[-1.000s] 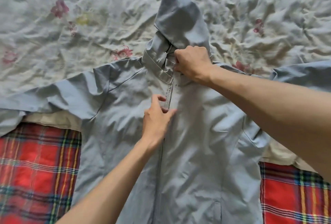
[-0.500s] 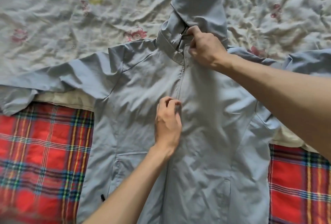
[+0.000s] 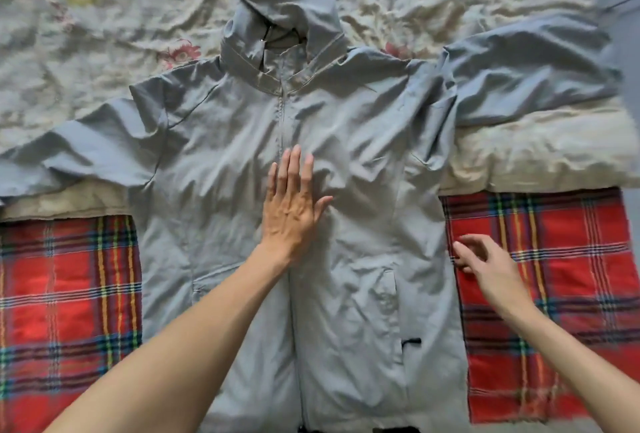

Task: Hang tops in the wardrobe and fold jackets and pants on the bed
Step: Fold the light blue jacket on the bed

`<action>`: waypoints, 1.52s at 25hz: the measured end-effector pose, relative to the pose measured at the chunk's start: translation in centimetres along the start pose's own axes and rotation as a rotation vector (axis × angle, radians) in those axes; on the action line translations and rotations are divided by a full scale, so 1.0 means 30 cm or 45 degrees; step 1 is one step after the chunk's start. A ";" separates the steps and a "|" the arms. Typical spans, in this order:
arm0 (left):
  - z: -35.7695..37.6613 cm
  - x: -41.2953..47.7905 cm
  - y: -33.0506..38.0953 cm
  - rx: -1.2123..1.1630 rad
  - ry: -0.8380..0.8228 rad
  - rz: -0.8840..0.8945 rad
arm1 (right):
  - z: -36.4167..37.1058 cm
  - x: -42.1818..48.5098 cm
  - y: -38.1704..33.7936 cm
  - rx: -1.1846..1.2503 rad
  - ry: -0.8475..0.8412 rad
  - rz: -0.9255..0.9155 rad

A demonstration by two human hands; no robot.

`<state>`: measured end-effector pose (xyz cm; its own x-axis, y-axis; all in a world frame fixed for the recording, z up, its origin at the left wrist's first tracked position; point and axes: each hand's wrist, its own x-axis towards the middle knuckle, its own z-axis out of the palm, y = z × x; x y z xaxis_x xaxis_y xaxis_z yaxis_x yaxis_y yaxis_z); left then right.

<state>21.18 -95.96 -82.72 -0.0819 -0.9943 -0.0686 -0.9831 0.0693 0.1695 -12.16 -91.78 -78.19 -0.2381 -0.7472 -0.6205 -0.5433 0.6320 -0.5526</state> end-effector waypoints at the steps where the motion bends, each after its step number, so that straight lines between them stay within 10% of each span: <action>1: -0.002 0.016 0.022 -0.008 -0.021 0.038 | 0.002 -0.009 0.025 0.098 -0.115 0.076; 5: 0.015 0.042 0.060 0.065 -0.343 -0.030 | 0.030 -0.041 0.051 -0.203 -0.111 -0.009; 9: -0.022 0.056 0.091 0.057 -0.217 -0.089 | -0.020 -0.037 -0.015 -0.429 0.079 -0.170; 13: -0.060 0.165 0.161 -0.044 -0.014 0.006 | -0.077 0.176 -0.259 0.022 0.157 -0.281; 18: -0.034 0.456 0.264 -0.098 -0.209 -0.034 | -0.063 0.361 -0.466 1.110 -0.243 0.174; 23: 0.042 0.509 0.242 -0.016 -0.325 -0.132 | -0.175 0.388 -0.430 1.644 -0.174 0.131; 38: 0.004 0.502 0.270 -0.120 -0.266 -0.160 | -0.496 0.431 -0.245 1.946 0.059 0.115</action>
<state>11.95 -110.36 -82.51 -0.0014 -0.9555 -0.2950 -0.9689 -0.0716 0.2368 -23.22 -109.16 -73.88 -0.2635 -0.6833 -0.6810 0.7894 0.2530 -0.5593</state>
